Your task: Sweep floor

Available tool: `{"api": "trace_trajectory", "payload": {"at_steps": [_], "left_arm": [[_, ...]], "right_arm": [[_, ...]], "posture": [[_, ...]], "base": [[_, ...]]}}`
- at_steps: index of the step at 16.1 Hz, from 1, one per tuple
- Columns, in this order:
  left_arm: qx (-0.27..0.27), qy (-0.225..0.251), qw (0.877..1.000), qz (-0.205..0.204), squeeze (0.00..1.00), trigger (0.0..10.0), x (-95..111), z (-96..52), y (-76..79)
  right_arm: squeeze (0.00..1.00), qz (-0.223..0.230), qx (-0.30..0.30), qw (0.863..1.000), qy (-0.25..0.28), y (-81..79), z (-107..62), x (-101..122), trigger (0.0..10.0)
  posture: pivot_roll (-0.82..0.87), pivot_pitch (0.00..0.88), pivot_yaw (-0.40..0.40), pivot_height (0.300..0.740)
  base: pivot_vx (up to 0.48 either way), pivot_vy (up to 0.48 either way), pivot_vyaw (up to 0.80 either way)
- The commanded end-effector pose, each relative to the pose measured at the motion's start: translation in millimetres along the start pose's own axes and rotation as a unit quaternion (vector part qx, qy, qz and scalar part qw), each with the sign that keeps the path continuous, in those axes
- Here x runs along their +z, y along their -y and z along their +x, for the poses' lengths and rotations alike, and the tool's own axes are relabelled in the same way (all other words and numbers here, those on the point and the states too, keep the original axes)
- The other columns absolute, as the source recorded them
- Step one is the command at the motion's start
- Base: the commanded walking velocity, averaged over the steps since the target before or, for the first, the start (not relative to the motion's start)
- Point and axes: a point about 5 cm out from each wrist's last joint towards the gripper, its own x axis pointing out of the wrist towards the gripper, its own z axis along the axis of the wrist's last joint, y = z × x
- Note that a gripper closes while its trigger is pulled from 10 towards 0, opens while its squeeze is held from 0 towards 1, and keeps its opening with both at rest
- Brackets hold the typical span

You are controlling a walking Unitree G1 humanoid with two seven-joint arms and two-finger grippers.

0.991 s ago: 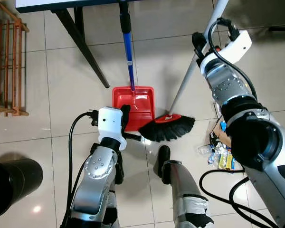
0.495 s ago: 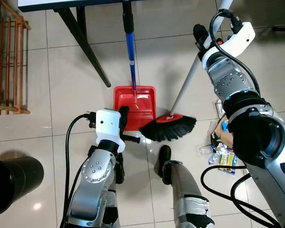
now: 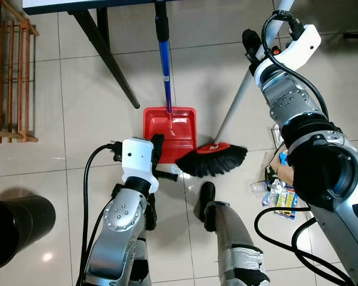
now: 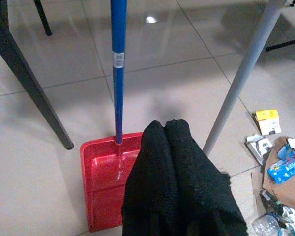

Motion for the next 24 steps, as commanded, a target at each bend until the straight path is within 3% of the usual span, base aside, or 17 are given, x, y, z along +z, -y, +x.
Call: {"api": "trace_trajectory", "payload": {"at_steps": [1,4,6,11,24], "left_arm": [[-0.002,-0.022,1.000,-0.011,0.00,10.0,-9.1,-5.5,7.6],[-0.005,-0.021,1.000,-0.012,0.00,10.0,-9.0,-5.8,9.6],[-0.004,-0.019,1.000,-0.011,0.00,10.0,-8.6,-4.8,9.5],[-0.007,-0.019,1.000,-0.010,0.00,10.0,-9.1,-5.1,9.7],[-0.020,-0.023,0.999,-0.010,0.00,10.0,-11.0,-2.2,13.1]], "right_arm": [[0.00,-0.012,-0.002,1.000,-0.004,2.6,-0.7,-2.2,0.0],[0.00,-0.031,0.000,0.999,-0.011,3.6,-1.2,-5.1,0.0],[0.00,-0.082,0.011,0.996,-0.024,4.4,-2.2,-9.7,0.0],[0.00,-0.132,0.013,0.991,-0.030,11.2,-3.9,-8.6,0.0],[0.00,-0.146,-0.004,0.989,-0.031,23.9,-6.9,-7.5,0.0]], "posture": [[0.20,0.672,0.026,0.740],[0.20,0.669,0.025,0.740],[0.20,0.665,0.022,0.740],[0.20,0.660,0.024,0.740],[0.20,0.642,0.046,0.740]], "base": [[0.000,0.000,0.00],[0.000,0.000,0.00],[0.000,0.000,0.00],[0.000,0.000,0.00],[0.000,0.000,0.00]]}}
